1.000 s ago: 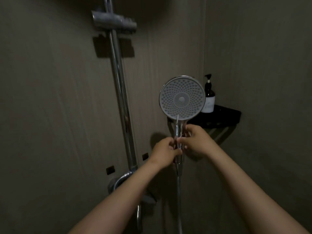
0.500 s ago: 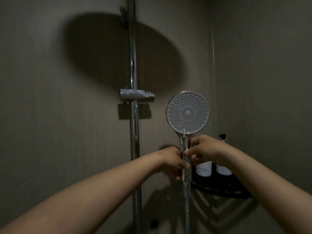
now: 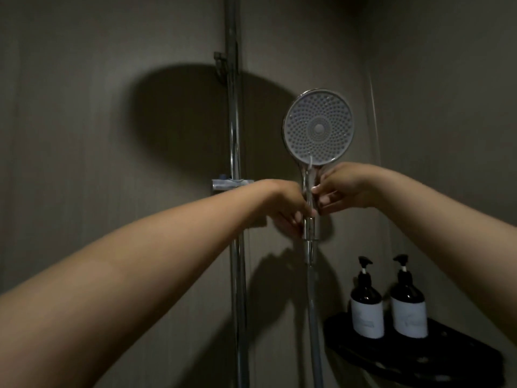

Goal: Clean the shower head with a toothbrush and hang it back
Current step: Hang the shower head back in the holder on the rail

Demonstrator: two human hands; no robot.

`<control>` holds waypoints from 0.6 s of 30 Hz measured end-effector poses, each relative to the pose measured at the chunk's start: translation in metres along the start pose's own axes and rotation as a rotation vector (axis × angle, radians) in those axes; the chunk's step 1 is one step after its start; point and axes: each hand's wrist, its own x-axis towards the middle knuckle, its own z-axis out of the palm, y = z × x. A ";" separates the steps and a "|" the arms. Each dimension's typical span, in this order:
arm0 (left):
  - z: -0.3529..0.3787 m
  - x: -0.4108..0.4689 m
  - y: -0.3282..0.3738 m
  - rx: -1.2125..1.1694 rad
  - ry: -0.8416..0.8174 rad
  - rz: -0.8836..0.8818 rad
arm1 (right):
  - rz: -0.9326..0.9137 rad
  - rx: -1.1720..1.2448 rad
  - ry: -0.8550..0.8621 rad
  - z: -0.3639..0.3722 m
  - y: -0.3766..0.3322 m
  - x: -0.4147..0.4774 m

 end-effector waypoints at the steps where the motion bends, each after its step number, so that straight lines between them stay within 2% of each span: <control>1: -0.006 0.001 0.005 0.002 0.014 -0.004 | -0.001 -0.008 0.003 -0.002 -0.006 0.005; 18: -0.091 0.022 0.051 0.079 0.230 0.012 | -0.142 0.020 0.104 -0.014 -0.090 0.069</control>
